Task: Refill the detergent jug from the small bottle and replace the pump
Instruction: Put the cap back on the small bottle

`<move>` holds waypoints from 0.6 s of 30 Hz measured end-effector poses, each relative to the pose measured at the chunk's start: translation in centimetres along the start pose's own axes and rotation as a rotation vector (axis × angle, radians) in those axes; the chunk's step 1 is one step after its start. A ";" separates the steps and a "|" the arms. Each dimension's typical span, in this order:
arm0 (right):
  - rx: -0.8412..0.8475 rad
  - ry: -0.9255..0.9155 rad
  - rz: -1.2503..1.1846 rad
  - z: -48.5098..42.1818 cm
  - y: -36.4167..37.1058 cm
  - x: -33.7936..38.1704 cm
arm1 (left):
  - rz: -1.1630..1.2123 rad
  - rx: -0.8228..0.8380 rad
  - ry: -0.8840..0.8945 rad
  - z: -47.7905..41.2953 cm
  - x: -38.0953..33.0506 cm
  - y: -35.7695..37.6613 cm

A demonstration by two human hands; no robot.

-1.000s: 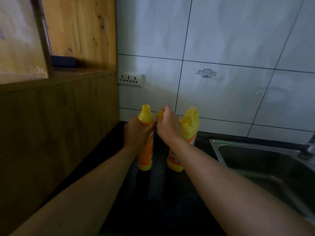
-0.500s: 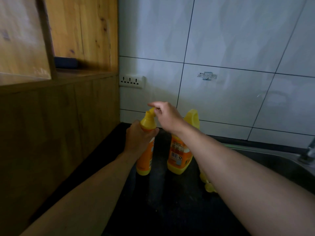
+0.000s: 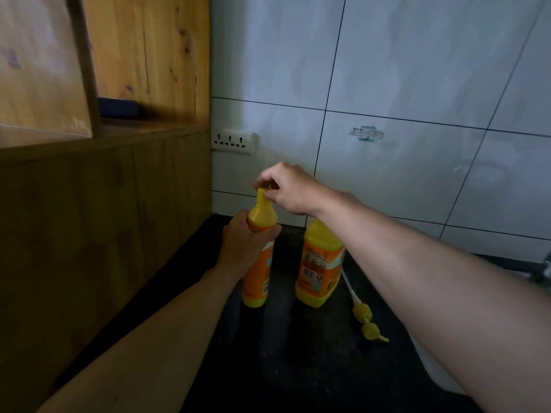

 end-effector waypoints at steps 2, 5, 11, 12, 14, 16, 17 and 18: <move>0.010 0.000 0.080 -0.5 -0.2 -0.1 | 0.016 0.013 0.001 0.0 0.0 0.1; 0.001 0.031 0.211 -1.2 -0.4 -0.4 | 0.030 0.031 0.011 0.1 0.0 0.4; -0.097 0.116 0.459 -0.8 -0.5 -0.6 | 0.034 0.035 0.025 0.0 0.2 0.5; -0.106 0.142 0.470 -0.6 -0.6 -0.7 | 0.032 0.031 0.022 -0.1 0.3 0.4; -0.130 0.172 0.383 -0.4 -1.0 -1.1 | 0.026 0.026 0.024 -0.3 0.4 0.3; -0.118 0.152 0.230 -0.2 -1.2 -1.4 | 0.026 0.025 0.026 -0.4 0.4 0.4; -0.076 0.124 0.145 -0.3 -1.0 -1.4 | 0.023 0.024 0.028 -0.4 0.4 0.4; -0.019 0.089 0.070 -0.4 -0.6 -1.2 | 0.020 0.023 0.029 -0.4 0.4 0.4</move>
Point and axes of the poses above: each hand's wrist, its own z-axis away from the middle knuckle, its own y-axis out of the palm, x = y × z, the point moved 5 cm from there along -z, towards the middle knuckle, and after that the axes turned 10 degrees about -z, right-handed, at the moved point
